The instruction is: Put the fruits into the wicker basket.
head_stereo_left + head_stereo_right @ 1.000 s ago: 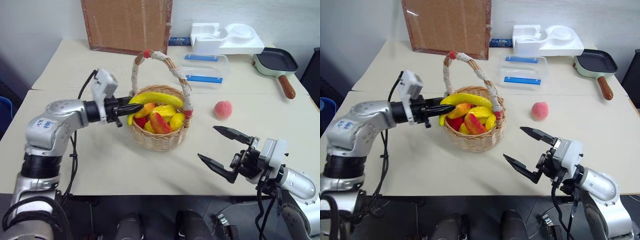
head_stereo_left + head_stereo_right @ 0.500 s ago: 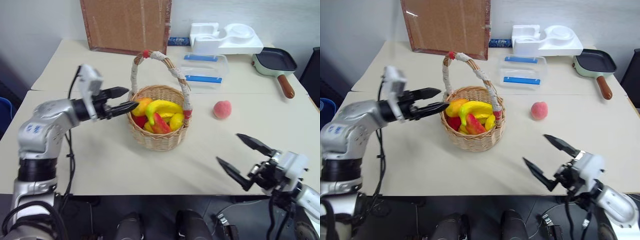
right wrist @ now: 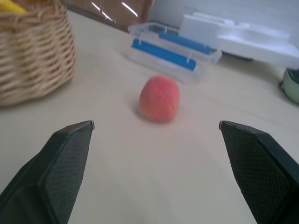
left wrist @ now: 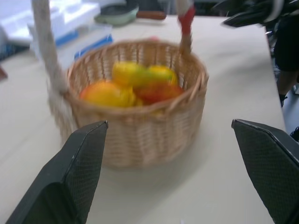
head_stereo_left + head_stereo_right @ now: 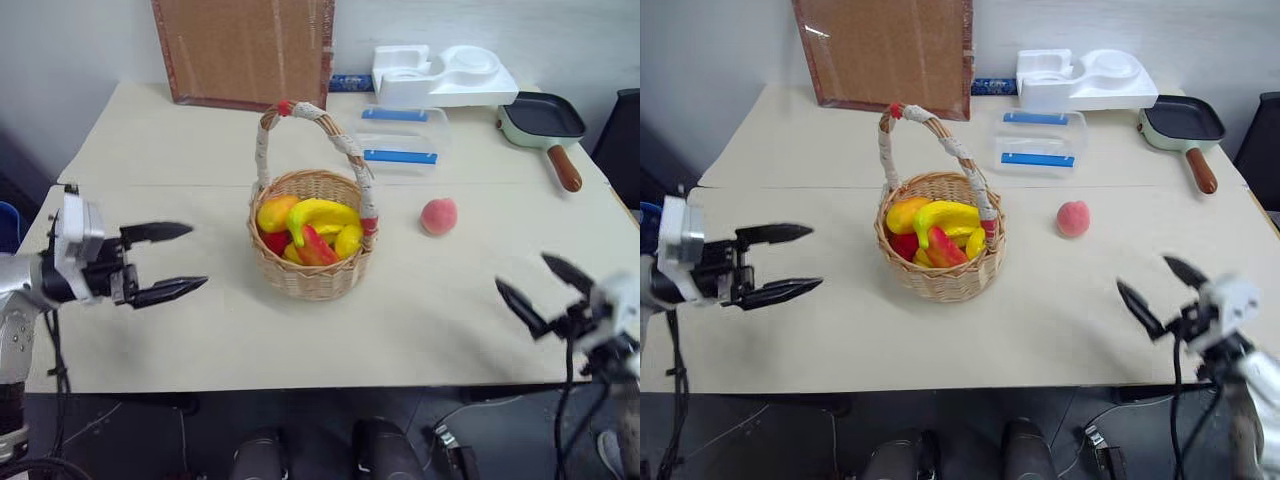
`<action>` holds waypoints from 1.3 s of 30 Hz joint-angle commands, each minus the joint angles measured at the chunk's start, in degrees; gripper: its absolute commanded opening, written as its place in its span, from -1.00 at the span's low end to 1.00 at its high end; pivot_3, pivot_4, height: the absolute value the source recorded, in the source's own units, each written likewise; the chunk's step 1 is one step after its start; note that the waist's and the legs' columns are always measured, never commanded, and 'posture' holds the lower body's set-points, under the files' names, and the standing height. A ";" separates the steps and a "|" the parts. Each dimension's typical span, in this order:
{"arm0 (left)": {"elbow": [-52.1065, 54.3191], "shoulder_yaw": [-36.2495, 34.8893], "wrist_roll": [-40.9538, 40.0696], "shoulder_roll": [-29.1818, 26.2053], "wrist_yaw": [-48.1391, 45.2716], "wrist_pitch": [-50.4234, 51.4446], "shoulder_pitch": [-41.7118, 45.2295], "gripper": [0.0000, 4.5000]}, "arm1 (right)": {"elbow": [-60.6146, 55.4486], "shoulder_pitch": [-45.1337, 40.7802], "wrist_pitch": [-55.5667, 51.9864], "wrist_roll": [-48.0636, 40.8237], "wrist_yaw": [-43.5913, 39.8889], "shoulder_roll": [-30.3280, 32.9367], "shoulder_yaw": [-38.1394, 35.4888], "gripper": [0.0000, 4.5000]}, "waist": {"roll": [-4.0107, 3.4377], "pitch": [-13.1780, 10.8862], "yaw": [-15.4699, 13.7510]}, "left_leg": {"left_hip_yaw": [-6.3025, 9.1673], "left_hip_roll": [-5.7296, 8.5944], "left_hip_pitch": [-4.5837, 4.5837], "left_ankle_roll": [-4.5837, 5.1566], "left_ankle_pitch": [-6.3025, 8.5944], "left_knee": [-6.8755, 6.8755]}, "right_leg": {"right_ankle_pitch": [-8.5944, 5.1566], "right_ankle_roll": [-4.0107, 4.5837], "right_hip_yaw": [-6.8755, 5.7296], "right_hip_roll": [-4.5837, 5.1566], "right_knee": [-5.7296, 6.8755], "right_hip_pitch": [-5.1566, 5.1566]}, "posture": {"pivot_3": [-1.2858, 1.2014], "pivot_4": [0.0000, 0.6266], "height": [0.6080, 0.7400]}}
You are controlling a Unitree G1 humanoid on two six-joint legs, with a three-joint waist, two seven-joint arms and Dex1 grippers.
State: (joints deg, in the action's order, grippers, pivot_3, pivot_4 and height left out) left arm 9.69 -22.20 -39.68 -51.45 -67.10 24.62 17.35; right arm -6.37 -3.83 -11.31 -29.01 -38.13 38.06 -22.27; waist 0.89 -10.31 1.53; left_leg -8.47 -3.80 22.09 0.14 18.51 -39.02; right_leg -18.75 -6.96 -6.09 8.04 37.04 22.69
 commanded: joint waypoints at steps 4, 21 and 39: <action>3.04 2.80 -3.04 0.29 6.71 7.33 7.29 0.99 | 13.71 -23.34 -19.96 3.43 2.57 3.41 10.52 1.00 | -0.07 -0.05 0.09 | -0.02 0.01 0.11 0.01 -0.01 0.00 | 0.00 0.00 -0.03 -0.06 -0.04 0.04 | 0.03 -0.52 1.00; 2.94 4.22 -3.31 -0.36 9.46 13.06 10.16 1.00 | 53.60 -51.06 -5.60 15.79 -4.89 -5.02 17.60 0.20 | -0.10 -0.07 0.30 | -0.37 0.00 0.33 0.01 -0.02 -0.02 | 0.01 -0.03 -0.03 -0.12 -0.11 0.22 | 0.03 -0.52 1.00; 0.87 3.48 -1.48 0.56 9.09 10.51 4.76 1.00 | 28.62 -54.73 -15.56 3.01 -27.27 -13.91 21.55 0.13 | -0.19 -0.13 0.18 | -0.22 -0.11 0.37 -0.07 -0.02 -0.03 | 0.01 -0.03 0.09 -0.24 0.00 0.41 | 0.03 -0.52 1.00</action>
State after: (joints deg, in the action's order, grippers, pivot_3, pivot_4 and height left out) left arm 10.24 -17.91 -41.26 -50.62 -57.76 36.22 22.08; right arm 23.02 -56.81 -27.52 -24.56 -64.05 23.91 -0.13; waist 0.70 -10.44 1.71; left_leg -8.69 -3.91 22.53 0.07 18.49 -39.05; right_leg -18.74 -6.99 -6.00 7.80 37.05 23.16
